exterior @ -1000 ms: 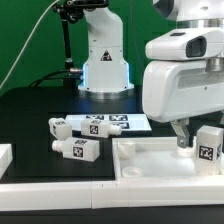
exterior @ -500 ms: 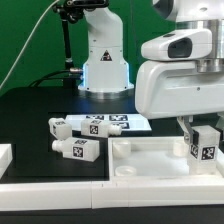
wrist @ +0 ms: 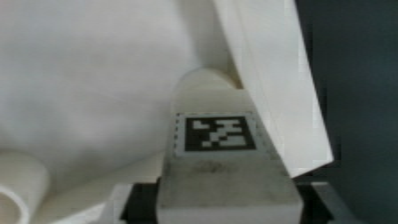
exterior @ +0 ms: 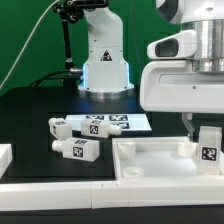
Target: Assemble one leg
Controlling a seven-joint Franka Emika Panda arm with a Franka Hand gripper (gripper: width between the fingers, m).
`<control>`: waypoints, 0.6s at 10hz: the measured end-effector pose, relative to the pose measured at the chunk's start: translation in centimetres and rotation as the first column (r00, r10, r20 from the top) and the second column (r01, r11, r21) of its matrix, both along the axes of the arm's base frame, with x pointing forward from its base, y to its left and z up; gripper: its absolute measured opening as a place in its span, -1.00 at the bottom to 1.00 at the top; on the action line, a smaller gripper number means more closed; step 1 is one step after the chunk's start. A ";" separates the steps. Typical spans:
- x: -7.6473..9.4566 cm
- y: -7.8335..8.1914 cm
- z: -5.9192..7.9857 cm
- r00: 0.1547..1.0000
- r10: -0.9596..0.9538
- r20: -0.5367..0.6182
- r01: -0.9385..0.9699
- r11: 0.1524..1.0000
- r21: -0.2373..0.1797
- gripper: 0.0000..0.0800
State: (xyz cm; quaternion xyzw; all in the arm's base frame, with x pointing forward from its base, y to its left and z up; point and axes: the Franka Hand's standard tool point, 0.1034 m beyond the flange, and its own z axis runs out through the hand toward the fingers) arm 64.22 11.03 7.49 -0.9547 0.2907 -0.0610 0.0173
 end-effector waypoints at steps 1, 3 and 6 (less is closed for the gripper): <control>0.0 -0.2 0.0 0.986 -0.163 -0.017 0.164 0.986 0.036 -0.29; -0.2 -0.4 0.0 0.891 -0.447 -0.076 0.453 0.885 0.107 -0.29; -0.3 -0.3 0.0 0.845 -0.529 -0.077 0.535 0.837 0.113 -0.29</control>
Offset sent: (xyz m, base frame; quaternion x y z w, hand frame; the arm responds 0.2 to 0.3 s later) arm -0.0004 -0.0190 -0.0011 0.0149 0.0638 0.0904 0.9937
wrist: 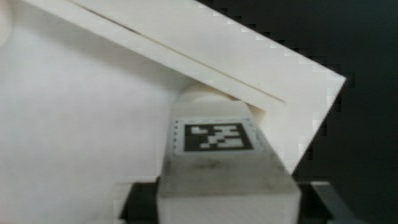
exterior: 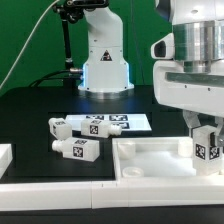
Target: Assemble one leg
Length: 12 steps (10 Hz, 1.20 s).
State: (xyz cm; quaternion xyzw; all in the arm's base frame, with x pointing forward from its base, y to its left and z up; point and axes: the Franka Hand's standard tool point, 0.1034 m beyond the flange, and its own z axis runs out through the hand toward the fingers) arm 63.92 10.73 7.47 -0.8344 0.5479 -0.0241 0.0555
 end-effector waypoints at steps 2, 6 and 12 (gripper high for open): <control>0.0 0.0 0.0 0.993 -0.118 -0.010 0.118 0.993 0.012 -0.29; 0.0 0.5 -0.1 0.778 -0.621 -0.094 0.628 0.772 0.093 -0.29; 0.1 0.2 -0.1 0.672 -0.732 -0.115 0.741 0.664 0.103 -0.29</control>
Offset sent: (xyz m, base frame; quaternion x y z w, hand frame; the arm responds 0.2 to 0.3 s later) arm 0.0066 -0.0066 0.0070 -0.0112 -0.0082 0.3536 0.9353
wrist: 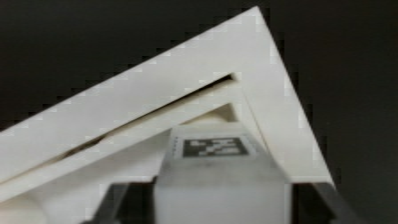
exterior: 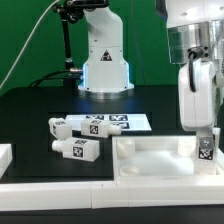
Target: Assemble one leg
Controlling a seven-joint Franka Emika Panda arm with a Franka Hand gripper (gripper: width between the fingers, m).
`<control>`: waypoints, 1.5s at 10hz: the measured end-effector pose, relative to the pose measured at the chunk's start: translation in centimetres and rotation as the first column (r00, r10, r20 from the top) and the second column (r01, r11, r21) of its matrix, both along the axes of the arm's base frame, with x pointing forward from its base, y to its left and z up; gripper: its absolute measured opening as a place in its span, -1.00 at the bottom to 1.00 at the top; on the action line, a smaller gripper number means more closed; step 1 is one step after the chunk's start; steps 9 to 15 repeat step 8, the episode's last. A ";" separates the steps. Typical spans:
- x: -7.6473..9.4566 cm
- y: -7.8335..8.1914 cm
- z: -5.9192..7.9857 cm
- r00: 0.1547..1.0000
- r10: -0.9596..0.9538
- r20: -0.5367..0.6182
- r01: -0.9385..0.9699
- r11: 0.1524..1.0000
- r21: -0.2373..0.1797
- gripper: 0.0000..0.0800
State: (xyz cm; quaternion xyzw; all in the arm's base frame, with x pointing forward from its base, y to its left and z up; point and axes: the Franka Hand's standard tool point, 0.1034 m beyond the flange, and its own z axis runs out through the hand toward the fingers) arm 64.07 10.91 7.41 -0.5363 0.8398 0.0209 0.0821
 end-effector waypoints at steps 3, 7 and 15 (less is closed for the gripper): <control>0.1 1.4 1.4 0.996 0.085 0.020 -0.085 0.996 0.002 0.49; 0.5 1.9 5.8 0.991 0.111 0.078 -0.113 0.993 0.023 0.62; 0.5 1.9 5.7 0.991 0.112 0.076 -0.114 0.993 0.022 0.62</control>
Offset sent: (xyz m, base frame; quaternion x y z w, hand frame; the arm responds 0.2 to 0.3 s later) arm -0.0159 0.0113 0.0531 0.0046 -0.0292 -0.0299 0.9991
